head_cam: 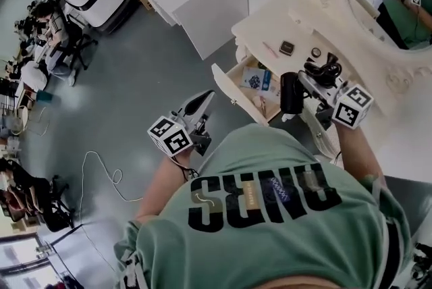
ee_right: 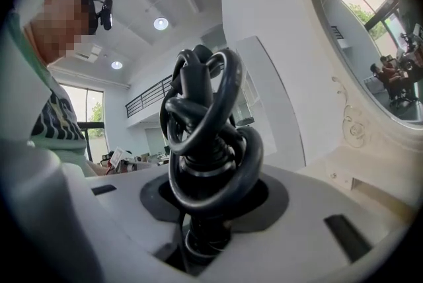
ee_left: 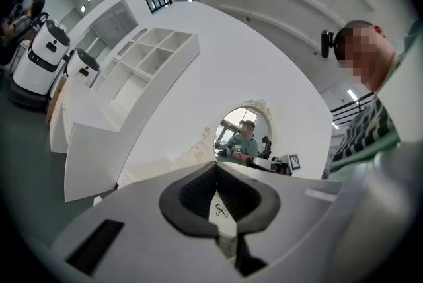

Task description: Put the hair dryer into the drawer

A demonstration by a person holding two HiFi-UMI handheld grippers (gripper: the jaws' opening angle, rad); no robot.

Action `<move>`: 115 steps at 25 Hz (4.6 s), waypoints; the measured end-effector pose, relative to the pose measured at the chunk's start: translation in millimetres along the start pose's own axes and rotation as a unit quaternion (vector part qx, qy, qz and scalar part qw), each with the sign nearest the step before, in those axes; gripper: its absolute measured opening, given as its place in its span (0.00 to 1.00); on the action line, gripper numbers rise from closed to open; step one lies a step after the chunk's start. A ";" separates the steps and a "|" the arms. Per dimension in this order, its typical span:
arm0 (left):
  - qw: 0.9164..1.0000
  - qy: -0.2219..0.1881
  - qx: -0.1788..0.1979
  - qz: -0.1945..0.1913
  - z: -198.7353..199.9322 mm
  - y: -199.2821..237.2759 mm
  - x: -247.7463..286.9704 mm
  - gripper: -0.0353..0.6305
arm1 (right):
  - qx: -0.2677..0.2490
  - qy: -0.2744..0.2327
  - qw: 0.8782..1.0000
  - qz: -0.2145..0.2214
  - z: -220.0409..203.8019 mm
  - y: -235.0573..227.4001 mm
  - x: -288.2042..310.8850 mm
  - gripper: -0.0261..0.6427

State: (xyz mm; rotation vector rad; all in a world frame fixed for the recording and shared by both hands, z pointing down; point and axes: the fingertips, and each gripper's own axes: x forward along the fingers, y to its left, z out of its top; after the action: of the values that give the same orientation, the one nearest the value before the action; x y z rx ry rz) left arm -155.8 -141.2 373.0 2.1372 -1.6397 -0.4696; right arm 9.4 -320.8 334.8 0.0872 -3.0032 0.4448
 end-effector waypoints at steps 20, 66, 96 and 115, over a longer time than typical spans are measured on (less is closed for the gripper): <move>0.998 0.050 -0.032 -0.024 -17.2 78.5 45.5 0.06 | -0.022 0.180 0.982 -0.054 -119.0 -64.4 79.9 0.24; 0.988 0.096 -0.124 0.000 -129.2 208.0 18.8 0.06 | -0.159 0.519 0.830 -0.130 -402.7 -135.3 228.1 0.26; 0.982 0.116 -0.146 -0.005 -145.5 210.8 17.7 0.06 | -0.099 0.718 0.683 -0.094 -470.9 -165.7 239.7 0.31; 0.988 0.111 -0.103 -0.023 -94.6 168.6 27.6 0.06 | 0.067 0.374 0.923 -0.061 -280.9 -104.7 226.6 0.54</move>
State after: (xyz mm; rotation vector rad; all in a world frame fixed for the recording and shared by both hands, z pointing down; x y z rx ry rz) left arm -242.1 -195.8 539.4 1.9983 -1.3618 -0.3810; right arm -181.5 -348.2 657.3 0.0886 -2.2019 0.5212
